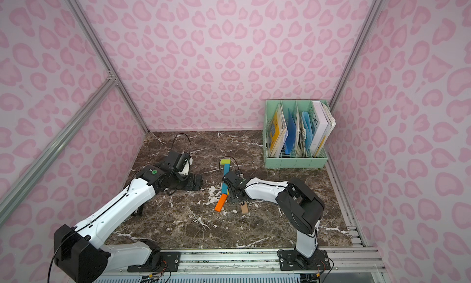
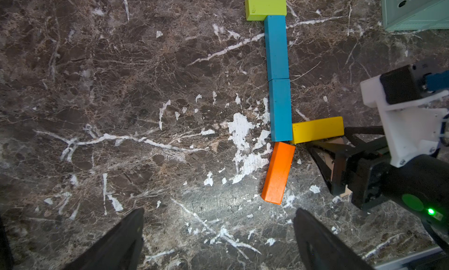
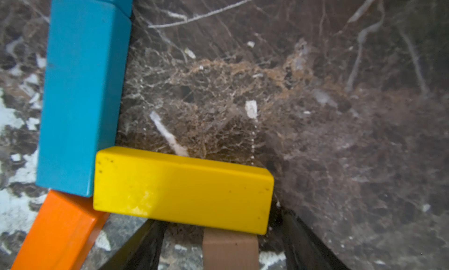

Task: Assemble a giraffe with building blocks
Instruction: Adjust the building block at the center of the board.

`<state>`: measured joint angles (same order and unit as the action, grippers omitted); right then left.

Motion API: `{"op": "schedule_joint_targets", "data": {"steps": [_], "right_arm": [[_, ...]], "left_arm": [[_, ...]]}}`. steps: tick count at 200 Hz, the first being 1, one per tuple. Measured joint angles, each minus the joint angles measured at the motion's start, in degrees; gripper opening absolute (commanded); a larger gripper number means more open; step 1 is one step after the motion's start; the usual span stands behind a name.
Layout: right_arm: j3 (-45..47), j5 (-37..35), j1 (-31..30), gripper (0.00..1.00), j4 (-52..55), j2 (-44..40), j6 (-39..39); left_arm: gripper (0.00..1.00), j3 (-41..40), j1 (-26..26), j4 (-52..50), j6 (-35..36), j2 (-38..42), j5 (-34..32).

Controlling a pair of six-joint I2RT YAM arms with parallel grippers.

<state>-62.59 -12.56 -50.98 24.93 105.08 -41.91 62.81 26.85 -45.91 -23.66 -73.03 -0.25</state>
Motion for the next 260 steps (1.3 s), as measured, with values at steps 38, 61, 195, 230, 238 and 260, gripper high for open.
{"op": "schedule_joint_targets", "data": {"steps": [38,61,195,230,238,260], "right_arm": [[-0.07,-0.02,0.33,0.77,-0.42,0.15,0.20],[-0.07,-0.04,0.44,0.77,-0.72,0.22,0.22],[3.17,5.60,1.11,0.77,-4.98,-2.67,1.95],[3.19,5.73,1.84,0.77,-5.49,-2.64,1.88],[3.19,5.68,2.01,0.77,-5.49,-2.64,1.86],[3.23,5.31,2.47,0.77,-5.53,-2.64,1.84]], "left_arm": [[0.99,0.02,0.00,0.00,0.00,-0.07,0.00],[0.99,0.09,0.00,-0.02,0.00,-0.11,0.00],[0.99,0.31,0.00,-0.02,0.02,-0.22,-0.02],[0.99,0.35,0.00,-0.07,0.02,0.02,-0.07],[0.99,0.35,0.00,-0.07,0.04,0.04,-0.07],[0.99,0.35,0.00,-0.07,0.04,0.04,-0.09]]}}
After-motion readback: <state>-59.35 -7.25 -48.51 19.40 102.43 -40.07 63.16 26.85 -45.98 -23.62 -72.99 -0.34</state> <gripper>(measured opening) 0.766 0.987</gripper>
